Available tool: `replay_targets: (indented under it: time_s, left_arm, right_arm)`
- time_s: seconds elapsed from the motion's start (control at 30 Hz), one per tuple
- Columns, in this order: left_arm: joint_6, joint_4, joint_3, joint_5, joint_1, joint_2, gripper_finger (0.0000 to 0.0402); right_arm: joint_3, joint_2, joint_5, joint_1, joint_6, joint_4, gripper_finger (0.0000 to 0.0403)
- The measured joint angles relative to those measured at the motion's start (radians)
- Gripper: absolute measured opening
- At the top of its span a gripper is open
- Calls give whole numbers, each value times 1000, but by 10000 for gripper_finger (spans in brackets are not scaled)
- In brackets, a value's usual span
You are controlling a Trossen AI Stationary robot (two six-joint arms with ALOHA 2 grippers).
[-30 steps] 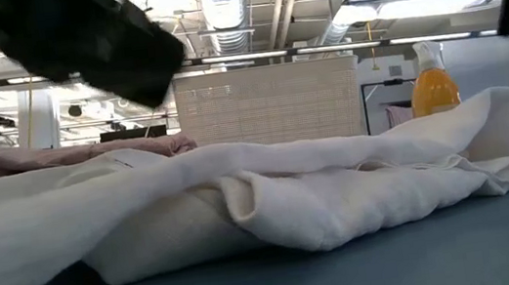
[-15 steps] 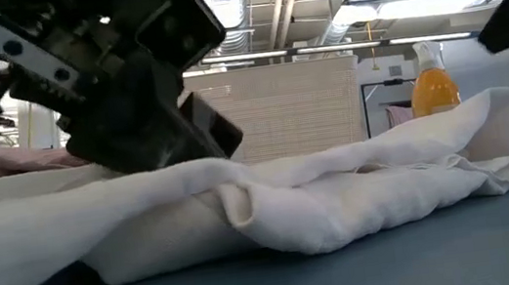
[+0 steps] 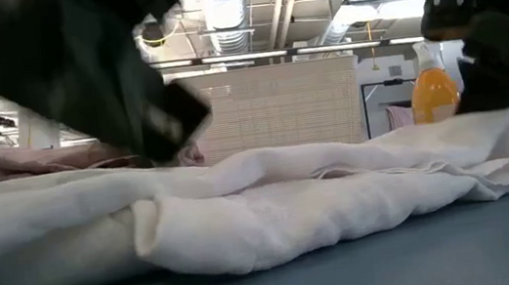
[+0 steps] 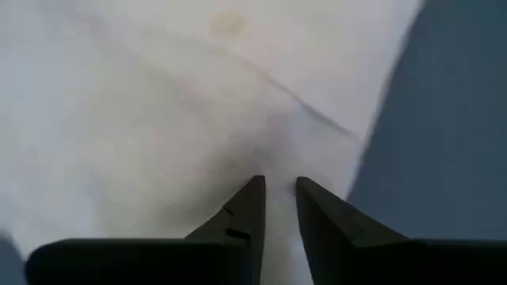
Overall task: Fold Laundry from Bin
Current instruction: Fold the white shirt
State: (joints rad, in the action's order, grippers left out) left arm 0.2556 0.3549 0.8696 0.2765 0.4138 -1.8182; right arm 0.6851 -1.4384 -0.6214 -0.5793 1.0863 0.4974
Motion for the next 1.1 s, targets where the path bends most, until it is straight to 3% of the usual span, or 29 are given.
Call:
replay_targets:
  time_s: [0.1,0.2,0.33,0.5,0.67,0.8,0.93,1.1]
  left_arm:
    - [-38,-111,0,-82,21,102,0]
    - [-75,-177,0,-243,47,187,0]
    - [-161,-26,0,-343,50,198,0]
    - [-155,211,2,-321,-13,44,0]
    - [-6,317,14,-166,-58,-139,0]
    - [25,227,48,-117,-53,-185,0]
    - [39,11,61,-78,-32,-172,0]
    - [63,-225,63,-2,13,-107,0]
  right_arm:
    - [-18,0,132,33,-68,-15,83]
    - [-20,3,231,41,-123,-1,64]
    - [-6,51,279,54,-200,17,50]
    - [51,148,199,83,-231,126,43]
    - [38,204,141,120,-288,120,33]
    - [-1,183,242,163,-362,22,20]
    - [-3,152,307,168,-407,-22,21]
    - [-3,147,289,173,-463,-51,34]
